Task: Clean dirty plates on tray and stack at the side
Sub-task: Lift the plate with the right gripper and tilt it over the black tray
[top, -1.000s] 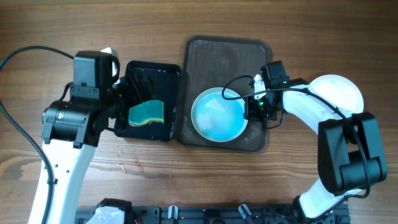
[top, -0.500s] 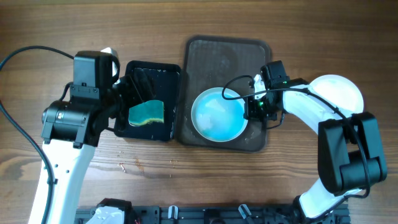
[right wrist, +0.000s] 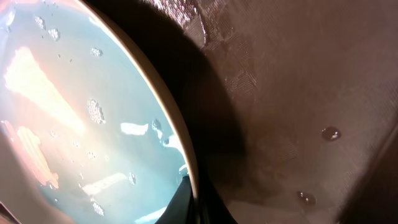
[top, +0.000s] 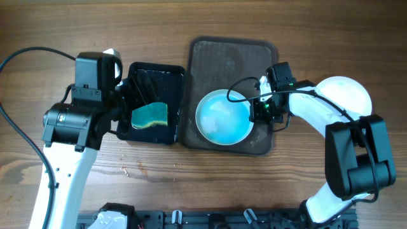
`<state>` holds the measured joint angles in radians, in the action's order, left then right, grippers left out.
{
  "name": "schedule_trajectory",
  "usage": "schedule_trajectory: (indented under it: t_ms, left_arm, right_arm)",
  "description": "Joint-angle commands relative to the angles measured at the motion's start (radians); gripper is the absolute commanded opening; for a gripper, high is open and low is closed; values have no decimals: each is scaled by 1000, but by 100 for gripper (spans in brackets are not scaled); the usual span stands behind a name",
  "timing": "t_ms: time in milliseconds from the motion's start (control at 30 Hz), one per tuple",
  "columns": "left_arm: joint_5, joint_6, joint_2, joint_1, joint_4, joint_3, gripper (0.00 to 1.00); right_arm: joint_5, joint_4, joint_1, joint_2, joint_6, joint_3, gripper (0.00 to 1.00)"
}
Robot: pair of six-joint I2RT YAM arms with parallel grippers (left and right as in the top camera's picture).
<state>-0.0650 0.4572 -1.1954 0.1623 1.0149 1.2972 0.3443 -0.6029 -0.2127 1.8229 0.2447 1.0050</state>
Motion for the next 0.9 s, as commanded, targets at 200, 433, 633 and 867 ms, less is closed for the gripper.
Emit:
schedule_trajectory:
  t_ms: [200,433,633,867]
  left_arm:
    - [18,-9,13,-3,1,14,100]
    - [18,-9,13,-3,1,14,100]
    - [18,-9,13,-3,1,14,100]
    - [18,-9,13,-3,1,14,100]
  right_arm:
    - [-164,-113,0,-76,-18,102,4]
    - [-192,-267,-117,-134,-54,377,4]
    - [-391,-24,-366,-89,29,397,4]
    - [-682,240,-569,12,-11,397,4]
